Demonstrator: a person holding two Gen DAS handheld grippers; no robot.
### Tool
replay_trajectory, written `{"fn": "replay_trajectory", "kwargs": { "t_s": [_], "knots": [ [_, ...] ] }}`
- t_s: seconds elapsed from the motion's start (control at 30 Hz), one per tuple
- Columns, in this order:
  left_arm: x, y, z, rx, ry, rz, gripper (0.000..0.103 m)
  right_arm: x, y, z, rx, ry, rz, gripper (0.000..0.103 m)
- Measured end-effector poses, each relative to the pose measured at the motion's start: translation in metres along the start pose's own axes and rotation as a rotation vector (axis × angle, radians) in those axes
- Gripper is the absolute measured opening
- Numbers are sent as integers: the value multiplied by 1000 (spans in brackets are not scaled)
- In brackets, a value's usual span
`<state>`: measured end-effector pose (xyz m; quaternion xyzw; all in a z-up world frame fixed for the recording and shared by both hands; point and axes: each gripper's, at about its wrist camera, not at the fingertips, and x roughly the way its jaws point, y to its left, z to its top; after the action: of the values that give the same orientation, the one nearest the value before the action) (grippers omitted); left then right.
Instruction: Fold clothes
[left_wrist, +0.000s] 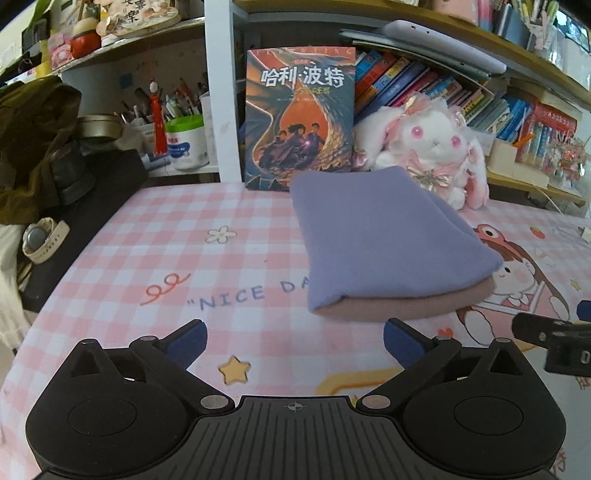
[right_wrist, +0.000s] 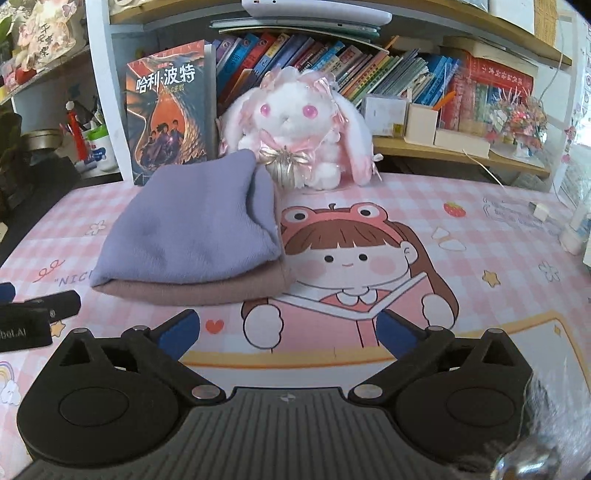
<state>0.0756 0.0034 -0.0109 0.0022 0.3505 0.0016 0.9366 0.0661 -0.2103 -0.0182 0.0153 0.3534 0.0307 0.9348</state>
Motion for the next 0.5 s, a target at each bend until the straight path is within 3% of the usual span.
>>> {"fn": "replay_trajectory", "kwargs": {
  "t_s": [0.5],
  "knots": [
    [-7, -8, 1, 22, -1, -31, 103, -4, 0, -2, 10, 13, -3, 103]
  ]
}}
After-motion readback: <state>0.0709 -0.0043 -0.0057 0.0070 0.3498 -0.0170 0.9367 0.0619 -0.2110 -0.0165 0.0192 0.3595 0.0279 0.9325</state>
